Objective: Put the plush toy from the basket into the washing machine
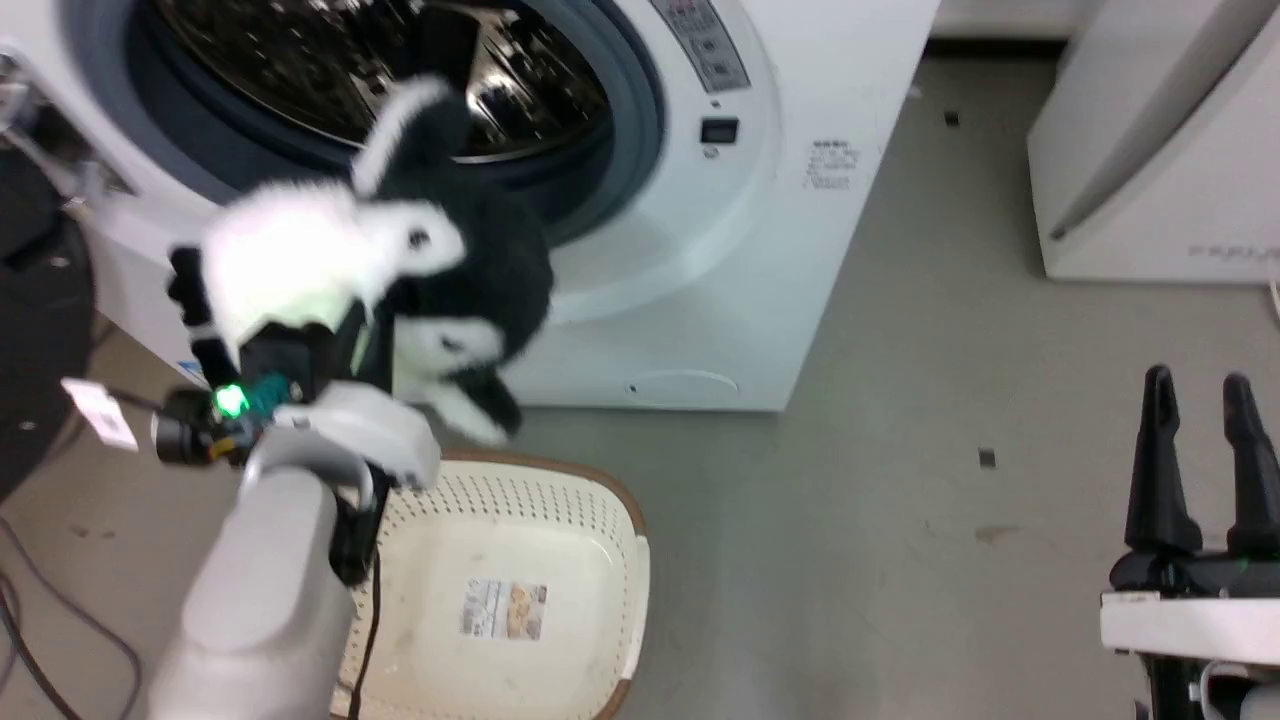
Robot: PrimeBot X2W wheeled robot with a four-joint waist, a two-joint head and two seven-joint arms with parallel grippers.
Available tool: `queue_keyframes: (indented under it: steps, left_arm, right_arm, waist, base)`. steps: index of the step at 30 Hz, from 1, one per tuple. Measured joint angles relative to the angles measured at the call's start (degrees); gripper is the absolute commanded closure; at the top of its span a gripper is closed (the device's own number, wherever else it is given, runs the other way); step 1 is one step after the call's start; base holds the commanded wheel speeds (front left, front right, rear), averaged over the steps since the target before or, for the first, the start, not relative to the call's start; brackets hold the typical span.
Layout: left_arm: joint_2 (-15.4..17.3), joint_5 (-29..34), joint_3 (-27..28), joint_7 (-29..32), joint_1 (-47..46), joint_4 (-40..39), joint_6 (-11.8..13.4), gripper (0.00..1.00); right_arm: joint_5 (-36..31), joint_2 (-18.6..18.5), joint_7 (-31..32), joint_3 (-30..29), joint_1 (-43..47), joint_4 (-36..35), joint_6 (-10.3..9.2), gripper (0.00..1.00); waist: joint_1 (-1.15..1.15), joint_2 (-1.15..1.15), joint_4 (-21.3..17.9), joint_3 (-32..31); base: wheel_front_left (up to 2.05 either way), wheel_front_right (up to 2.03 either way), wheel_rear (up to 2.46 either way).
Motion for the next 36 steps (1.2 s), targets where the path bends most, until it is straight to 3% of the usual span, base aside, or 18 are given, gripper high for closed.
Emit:
queue_keyframes:
  steps: [9, 20, 27, 28, 29, 36]
  left_arm:
    - [3.2, 2.1, 3.5, 0.0, -15.7, 2.9, 1.3, 1.00]
    - [11.2, 5.4, 4.6, 0.0, -38.5, 12.2, 0.8, 1.00]
    - [13.5, 5.8, 5.1, 0.0, -47.9, 16.9, 1.3, 1.00]
    - [13.9, 5.8, 5.3, 0.0, -48.7, 17.3, 1.4, 0.56]
    - [14.3, 5.8, 5.4, 0.0, -49.4, 17.6, 1.6, 0.00]
    - [14.2, 6.0, 5.8, 0.0, -50.3, 16.3, 2.6, 0.00]
  right_arm:
    - [0.7, 0.0, 0.0, 0.0, -6.5, -1.5, 0.01, 0.00]
    - [4.1, 0.0, 0.0, 0.8, -12.0, -2.2, 0.01, 0.00]
    - [5.0, 0.0, 0.0, 0.7, -12.7, -2.9, 0.00, 0.00]
    - [5.1, 0.0, 0.0, 0.8, -12.8, -3.0, 0.01, 0.00]
    - [5.4, 0.0, 0.0, 0.8, -13.0, -3.0, 0.01, 0.00]
    - [5.3, 0.0, 0.0, 0.6, -13.2, -2.5, 0.01, 0.00]
  waist:
    - [0.01, 0.00, -4.3, 10.7]
    - [0.02, 0.00, -11.5, 22.9]
    - [0.02, 0.00, -15.4, 28.4]
    - [0.02, 0.00, -15.8, 29.0]
    - [0.02, 0.00, -16.2, 29.6]
    - [0.01, 0.00, -16.3, 30.5]
  base:
    - [0.00, 0.00, 0.00]
    - [0.00, 0.00, 0.00]
    - [0.00, 0.00, 0.00]
    - [0.00, 0.00, 0.00]
    - [0.00, 0.00, 0.00]
    - [0.00, 0.00, 0.00]
